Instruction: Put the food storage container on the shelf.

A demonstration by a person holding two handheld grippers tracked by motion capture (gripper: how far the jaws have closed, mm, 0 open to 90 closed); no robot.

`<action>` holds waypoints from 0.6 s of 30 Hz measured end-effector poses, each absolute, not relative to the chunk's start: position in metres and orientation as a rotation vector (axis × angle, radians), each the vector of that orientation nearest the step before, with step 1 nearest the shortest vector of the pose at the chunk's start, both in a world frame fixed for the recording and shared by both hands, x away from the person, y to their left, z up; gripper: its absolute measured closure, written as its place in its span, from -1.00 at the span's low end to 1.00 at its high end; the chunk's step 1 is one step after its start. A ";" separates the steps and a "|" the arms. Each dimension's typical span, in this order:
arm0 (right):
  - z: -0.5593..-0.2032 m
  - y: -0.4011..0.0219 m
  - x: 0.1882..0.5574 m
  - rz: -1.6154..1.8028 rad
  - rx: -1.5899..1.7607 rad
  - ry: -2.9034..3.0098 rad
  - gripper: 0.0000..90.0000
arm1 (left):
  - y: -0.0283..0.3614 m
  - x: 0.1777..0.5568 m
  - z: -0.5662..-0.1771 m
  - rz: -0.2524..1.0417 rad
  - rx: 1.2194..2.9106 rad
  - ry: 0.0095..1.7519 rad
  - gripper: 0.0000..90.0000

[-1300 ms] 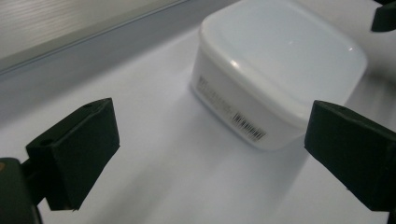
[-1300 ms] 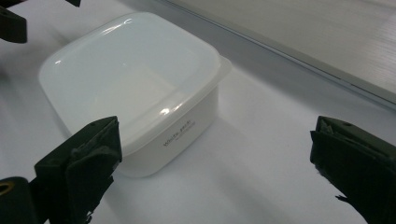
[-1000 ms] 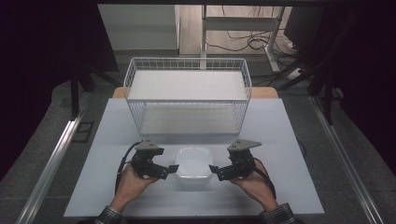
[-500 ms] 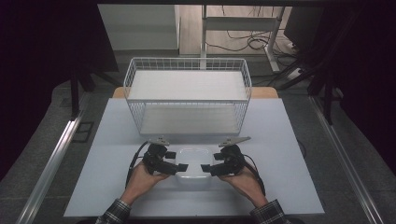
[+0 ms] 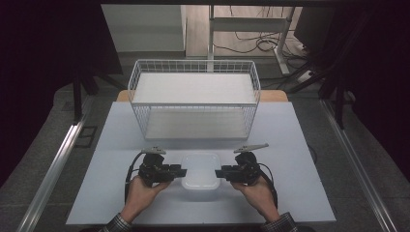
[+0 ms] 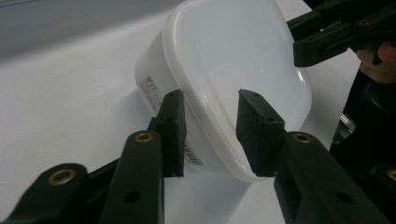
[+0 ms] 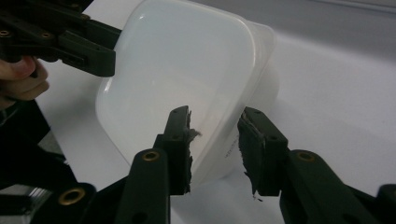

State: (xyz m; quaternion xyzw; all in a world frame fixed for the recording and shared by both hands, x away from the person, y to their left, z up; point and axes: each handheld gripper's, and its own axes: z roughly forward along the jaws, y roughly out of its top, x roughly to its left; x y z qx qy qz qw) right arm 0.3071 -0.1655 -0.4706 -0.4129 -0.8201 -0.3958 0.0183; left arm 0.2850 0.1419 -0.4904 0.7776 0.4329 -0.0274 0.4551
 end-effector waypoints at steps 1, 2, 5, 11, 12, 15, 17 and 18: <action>-0.469 -0.166 0.306 -1.244 -1.295 -2.551 0.51 | 0.143 0.284 -0.489 -0.060 1.907 1.069 0.51; -0.468 -0.166 0.305 -1.259 -1.304 -2.554 0.57 | 0.143 0.284 -0.488 -0.056 1.897 1.064 0.57; -0.467 -0.168 0.303 -1.313 -1.327 -2.572 0.69 | 0.144 0.282 -0.488 -0.026 1.881 1.061 0.72; -0.468 -0.165 0.299 -1.359 -1.345 -2.625 0.71 | 0.141 0.282 -0.488 0.043 1.888 1.068 0.77; -0.468 -0.164 0.299 -1.363 -1.343 -2.634 0.71 | 0.141 0.282 -0.487 0.046 1.886 1.068 0.77; -0.466 -0.165 0.299 -1.391 -1.341 -2.620 0.72 | 0.142 0.282 -0.482 0.053 1.873 1.055 0.77; -0.463 -0.166 0.299 -1.413 -1.334 -2.619 0.71 | 0.142 0.282 -0.478 0.066 1.867 1.046 0.77; -0.459 -0.167 0.299 -1.441 -1.326 -2.618 0.72 | 0.142 0.282 -0.473 0.077 1.861 1.037 0.77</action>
